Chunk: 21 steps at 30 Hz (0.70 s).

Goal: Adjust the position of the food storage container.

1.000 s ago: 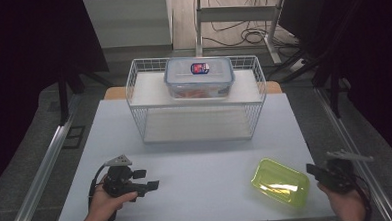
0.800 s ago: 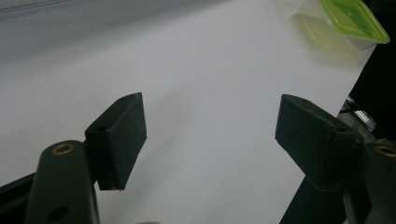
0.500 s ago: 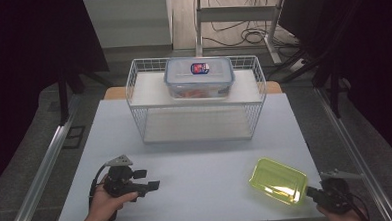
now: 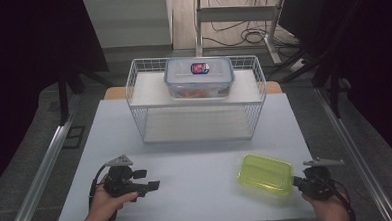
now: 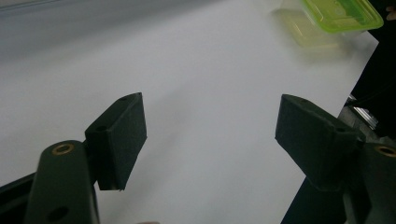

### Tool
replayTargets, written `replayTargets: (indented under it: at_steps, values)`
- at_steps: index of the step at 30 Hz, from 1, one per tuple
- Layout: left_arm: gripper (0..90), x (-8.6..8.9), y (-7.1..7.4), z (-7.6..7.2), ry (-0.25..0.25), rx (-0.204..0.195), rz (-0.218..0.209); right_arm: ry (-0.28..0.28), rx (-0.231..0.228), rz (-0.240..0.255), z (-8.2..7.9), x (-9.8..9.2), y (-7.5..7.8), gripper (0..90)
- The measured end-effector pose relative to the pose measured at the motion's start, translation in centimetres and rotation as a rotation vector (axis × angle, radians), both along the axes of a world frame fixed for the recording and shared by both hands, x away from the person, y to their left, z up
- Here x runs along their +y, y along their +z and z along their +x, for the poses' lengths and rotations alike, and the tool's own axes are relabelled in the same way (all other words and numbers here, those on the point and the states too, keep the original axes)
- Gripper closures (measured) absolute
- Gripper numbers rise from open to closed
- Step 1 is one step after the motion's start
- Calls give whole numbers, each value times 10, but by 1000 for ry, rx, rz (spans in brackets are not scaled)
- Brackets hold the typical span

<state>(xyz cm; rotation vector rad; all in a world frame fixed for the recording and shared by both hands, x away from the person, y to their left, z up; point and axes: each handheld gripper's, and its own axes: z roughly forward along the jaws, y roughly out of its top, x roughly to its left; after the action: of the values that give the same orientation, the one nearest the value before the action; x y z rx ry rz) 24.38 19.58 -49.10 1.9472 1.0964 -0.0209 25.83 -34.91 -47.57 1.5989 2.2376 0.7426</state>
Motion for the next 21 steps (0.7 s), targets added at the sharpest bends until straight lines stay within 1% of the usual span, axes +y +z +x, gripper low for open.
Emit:
replayTargets:
  at_steps: [4,15,19,21]
  values:
    - [242,0,0,0,1,1,0,6,-3,-4,5,2,2,889]
    - [242,2,1,0,8,1,-12,49,4,-20,22,16,1,889]
    - [242,2,1,0,8,0,-12,68,8,-38,31,25,-2,889]
    - [242,2,1,0,9,1,-12,86,7,-38,35,33,-1,889]
